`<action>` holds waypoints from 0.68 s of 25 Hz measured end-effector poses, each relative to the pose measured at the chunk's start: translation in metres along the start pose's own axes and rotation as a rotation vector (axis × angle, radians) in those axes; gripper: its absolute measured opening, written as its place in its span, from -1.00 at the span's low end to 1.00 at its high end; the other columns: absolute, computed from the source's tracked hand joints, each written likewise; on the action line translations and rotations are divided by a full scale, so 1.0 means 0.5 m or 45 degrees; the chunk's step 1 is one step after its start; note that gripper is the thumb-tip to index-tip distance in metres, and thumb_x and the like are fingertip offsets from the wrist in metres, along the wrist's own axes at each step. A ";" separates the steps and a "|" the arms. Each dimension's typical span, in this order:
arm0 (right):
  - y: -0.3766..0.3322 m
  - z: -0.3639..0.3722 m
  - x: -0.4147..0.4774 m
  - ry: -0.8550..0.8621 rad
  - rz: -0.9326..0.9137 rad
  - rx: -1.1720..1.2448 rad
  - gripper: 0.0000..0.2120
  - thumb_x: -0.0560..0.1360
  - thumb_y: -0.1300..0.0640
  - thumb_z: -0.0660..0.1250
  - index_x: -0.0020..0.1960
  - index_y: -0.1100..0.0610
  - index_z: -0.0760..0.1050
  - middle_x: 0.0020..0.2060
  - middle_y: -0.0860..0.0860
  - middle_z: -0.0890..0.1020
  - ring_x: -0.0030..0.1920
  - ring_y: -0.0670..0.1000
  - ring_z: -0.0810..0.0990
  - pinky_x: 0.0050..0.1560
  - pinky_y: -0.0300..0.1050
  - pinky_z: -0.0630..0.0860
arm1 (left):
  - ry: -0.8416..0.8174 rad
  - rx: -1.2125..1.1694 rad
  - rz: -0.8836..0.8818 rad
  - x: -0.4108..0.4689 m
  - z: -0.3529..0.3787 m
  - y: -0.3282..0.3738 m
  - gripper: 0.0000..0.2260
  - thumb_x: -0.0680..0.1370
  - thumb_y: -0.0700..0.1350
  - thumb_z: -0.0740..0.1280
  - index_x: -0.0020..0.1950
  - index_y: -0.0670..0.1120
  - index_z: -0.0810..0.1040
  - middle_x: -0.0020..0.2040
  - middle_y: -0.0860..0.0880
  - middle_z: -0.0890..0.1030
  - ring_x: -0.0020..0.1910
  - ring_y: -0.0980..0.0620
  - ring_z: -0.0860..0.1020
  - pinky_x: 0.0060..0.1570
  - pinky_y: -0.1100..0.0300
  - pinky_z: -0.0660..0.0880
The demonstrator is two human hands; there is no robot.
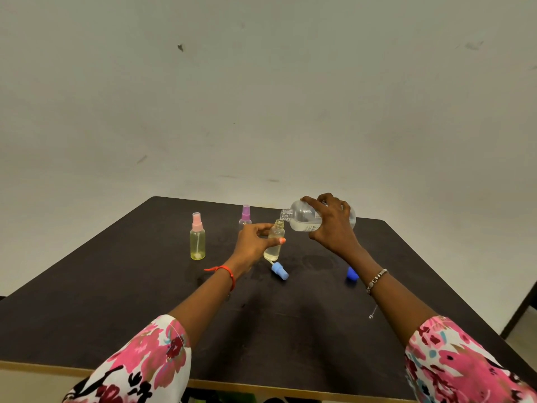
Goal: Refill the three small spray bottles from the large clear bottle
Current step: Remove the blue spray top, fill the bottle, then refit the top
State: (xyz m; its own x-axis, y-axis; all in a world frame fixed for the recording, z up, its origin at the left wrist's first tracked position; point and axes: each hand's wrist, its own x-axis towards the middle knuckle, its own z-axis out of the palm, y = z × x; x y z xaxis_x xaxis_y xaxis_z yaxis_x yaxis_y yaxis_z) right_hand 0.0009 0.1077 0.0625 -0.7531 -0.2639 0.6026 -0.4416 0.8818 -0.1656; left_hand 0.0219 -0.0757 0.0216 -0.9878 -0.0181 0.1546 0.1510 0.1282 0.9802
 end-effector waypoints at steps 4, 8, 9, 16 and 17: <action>-0.001 -0.001 0.000 -0.008 -0.002 -0.006 -0.36 0.26 0.17 0.47 0.31 0.04 0.39 0.14 0.17 0.44 0.18 0.18 0.41 0.30 0.13 0.13 | 0.006 0.008 -0.003 -0.002 -0.001 -0.002 -0.56 0.36 -0.21 0.48 0.22 -0.18 0.52 0.15 -0.17 0.60 0.15 -0.10 0.56 0.17 -0.13 0.51; -0.003 0.000 -0.002 -0.002 -0.016 0.001 -0.37 0.25 0.17 0.47 0.30 0.05 0.40 0.13 0.18 0.45 0.17 0.19 0.42 0.30 0.15 0.14 | 0.004 0.022 0.010 -0.005 -0.001 0.000 -0.57 0.37 -0.21 0.47 0.22 -0.18 0.52 0.16 -0.16 0.60 0.15 -0.09 0.56 0.18 -0.11 0.51; -0.003 0.000 -0.002 0.000 -0.020 -0.001 -0.37 0.25 0.17 0.47 0.30 0.05 0.41 0.13 0.18 0.45 0.17 0.19 0.42 0.29 0.14 0.15 | 0.007 0.022 0.012 -0.005 -0.002 0.000 -0.56 0.37 -0.21 0.47 0.22 -0.18 0.52 0.16 -0.16 0.60 0.15 -0.09 0.56 0.18 -0.10 0.51; -0.005 -0.003 -0.002 -0.012 -0.021 -0.004 -0.36 0.26 0.17 0.48 0.31 0.05 0.39 0.15 0.18 0.44 0.19 0.18 0.40 0.31 0.13 0.12 | 0.004 0.013 0.020 -0.007 0.000 0.004 -0.58 0.38 -0.23 0.46 0.22 -0.20 0.51 0.14 -0.16 0.60 0.09 -0.05 0.56 0.15 -0.05 0.53; -0.006 -0.004 -0.002 -0.009 -0.022 -0.003 -0.36 0.25 0.17 0.47 0.31 0.05 0.39 0.14 0.18 0.44 0.19 0.18 0.41 0.31 0.14 0.13 | 0.003 0.010 0.021 -0.007 0.000 0.003 -0.58 0.38 -0.23 0.46 0.21 -0.20 0.52 0.14 -0.16 0.60 0.10 -0.06 0.56 0.15 -0.05 0.53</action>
State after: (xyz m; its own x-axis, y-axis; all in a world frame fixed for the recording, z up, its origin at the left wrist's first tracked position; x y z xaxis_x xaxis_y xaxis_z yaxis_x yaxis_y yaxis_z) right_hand 0.0035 0.1061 0.0639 -0.7490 -0.2818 0.5996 -0.4531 0.8781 -0.1533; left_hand 0.0255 -0.0756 0.0227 -0.9851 -0.0181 0.1708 0.1668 0.1365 0.9765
